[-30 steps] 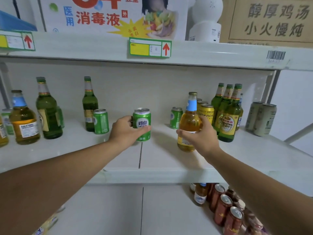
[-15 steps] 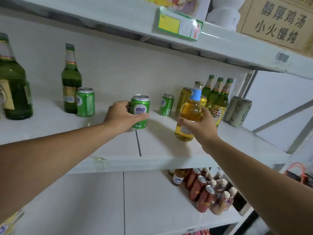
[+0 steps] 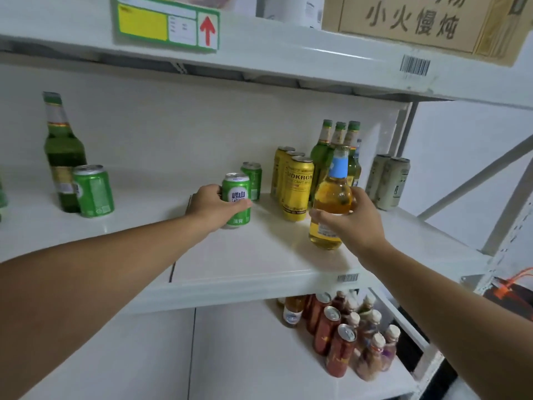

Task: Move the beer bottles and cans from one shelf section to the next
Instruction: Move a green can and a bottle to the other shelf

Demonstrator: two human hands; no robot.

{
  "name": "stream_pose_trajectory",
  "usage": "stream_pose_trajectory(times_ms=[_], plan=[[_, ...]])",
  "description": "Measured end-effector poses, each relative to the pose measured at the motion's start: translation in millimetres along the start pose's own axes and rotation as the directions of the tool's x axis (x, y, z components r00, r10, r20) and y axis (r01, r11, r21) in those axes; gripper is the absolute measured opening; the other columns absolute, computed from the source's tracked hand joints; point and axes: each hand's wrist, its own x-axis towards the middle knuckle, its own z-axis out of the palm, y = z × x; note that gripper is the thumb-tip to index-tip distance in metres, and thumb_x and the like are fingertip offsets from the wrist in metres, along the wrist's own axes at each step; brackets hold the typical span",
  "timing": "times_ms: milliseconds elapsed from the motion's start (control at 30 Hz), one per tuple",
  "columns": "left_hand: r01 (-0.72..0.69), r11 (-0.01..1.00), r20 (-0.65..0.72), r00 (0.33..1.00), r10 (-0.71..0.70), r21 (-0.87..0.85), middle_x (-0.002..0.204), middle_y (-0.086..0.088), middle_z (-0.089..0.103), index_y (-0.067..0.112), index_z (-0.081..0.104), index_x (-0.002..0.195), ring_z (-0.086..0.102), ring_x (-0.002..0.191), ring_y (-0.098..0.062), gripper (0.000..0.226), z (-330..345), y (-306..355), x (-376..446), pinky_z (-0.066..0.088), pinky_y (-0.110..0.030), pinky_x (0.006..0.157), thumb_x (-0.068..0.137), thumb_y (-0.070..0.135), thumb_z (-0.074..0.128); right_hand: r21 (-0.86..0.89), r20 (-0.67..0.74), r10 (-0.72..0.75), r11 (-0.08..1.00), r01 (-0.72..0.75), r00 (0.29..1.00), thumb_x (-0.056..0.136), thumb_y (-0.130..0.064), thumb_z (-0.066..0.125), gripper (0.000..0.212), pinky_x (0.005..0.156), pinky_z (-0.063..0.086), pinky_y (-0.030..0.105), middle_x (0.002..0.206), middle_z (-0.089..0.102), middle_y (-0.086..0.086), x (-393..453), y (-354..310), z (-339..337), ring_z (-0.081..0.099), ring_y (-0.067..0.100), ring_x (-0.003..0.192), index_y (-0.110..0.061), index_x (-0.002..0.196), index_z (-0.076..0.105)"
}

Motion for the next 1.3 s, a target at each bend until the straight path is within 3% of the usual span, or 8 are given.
stream_pose_trajectory(times_ms=[133,433,633,967,1167,1233,1300], plan=[[0.027,0.999,-0.056,0.998,-0.024,0.041,0.099,0.001,0.081,0.02,0.08,0.099,0.078,0.093,-0.018,0.042,38.8,10.8,11.5,0.059,-0.027,0.072,0.071,0.044,0.099,0.031,0.079,-0.045,0.999,0.042,0.996,0.071,-0.038,0.099,0.065,0.089,0.062,0.036,0.11,0.075,-0.013,24.1,23.0,-27.4,0.073,0.006,0.101,-0.034,0.125,0.062],[0.052,0.994,-0.094,0.995,-0.043,0.093,0.104,0.0,0.081,0.021,0.079,0.107,0.077,0.097,-0.02,0.045,75.7,11.7,33.9,0.063,-0.037,0.088,0.073,0.043,0.098,0.159,0.153,-0.107,0.984,0.083,0.982,0.065,-0.047,0.1,0.079,0.099,0.062,0.049,0.118,0.076,-0.013,53.2,50.5,-49.1,0.073,0.011,0.11,-0.037,0.133,0.061],[0.073,0.99,-0.093,0.994,-0.062,0.118,0.108,-0.005,0.08,0.018,0.082,0.112,0.075,0.1,-0.024,0.044,83.4,10.9,53.1,0.056,-0.03,0.084,0.077,0.04,0.096,0.181,0.17,-0.12,0.98,0.089,0.978,0.072,-0.029,0.101,0.07,0.098,0.062,0.044,0.116,0.078,-0.012,51.5,49.8,-61.5,0.075,0.007,0.106,-0.036,0.131,0.063],[0.067,0.992,-0.1,0.993,-0.056,0.111,0.107,-0.006,0.081,0.019,0.083,0.111,0.075,0.096,-0.023,0.047,89.8,4.8,68.7,0.055,-0.029,0.082,0.073,0.042,0.098,0.141,0.12,-0.061,0.989,0.044,0.991,0.074,-0.022,0.099,0.066,0.096,0.063,0.046,0.115,0.08,-0.01,49.9,45.7,-73.3,0.077,0.01,0.105,-0.033,0.13,0.065],[0.062,0.992,-0.083,0.995,-0.053,0.112,0.103,-0.006,0.077,0.016,0.082,0.115,0.067,0.09,-0.021,0.048,91.7,4.8,76.1,0.048,-0.027,0.079,0.077,0.04,0.096,0.104,0.091,-0.053,0.994,0.044,0.994,0.074,-0.025,0.099,0.063,0.087,0.062,0.033,0.112,0.079,-0.014,42.5,46.9,-79.2,0.077,0.006,0.102,-0.037,0.125,0.064],[0.084,0.99,-0.071,0.995,-0.076,0.114,0.109,-0.006,0.078,0.016,0.081,0.119,0.068,0.093,-0.022,0.054,90.0,2.6,78.3,0.05,-0.028,0.081,0.076,0.046,0.096,0.092,0.095,-0.05,0.995,0.041,0.994,0.074,-0.025,0.099,0.062,0.086,0.06,0.03,0.112,0.079,-0.014,41.5,49.1,-83.4,0.076,0.005,0.101,-0.036,0.125,0.065],[0.122,0.985,-0.027,0.992,-0.12,0.118,0.132,-0.007,0.075,0.018,0.07,0.14,0.071,0.111,-0.024,0.091,86.1,-0.6,76.7,0.055,-0.033,0.095,0.065,0.061,0.099,0.085,0.093,-0.038,0.996,0.03,0.995,0.074,-0.027,0.099,0.064,0.087,0.061,0.031,0.112,0.079,-0.014,40.2,53.2,-88.9,0.076,0.005,0.101,-0.034,0.127,0.064]])
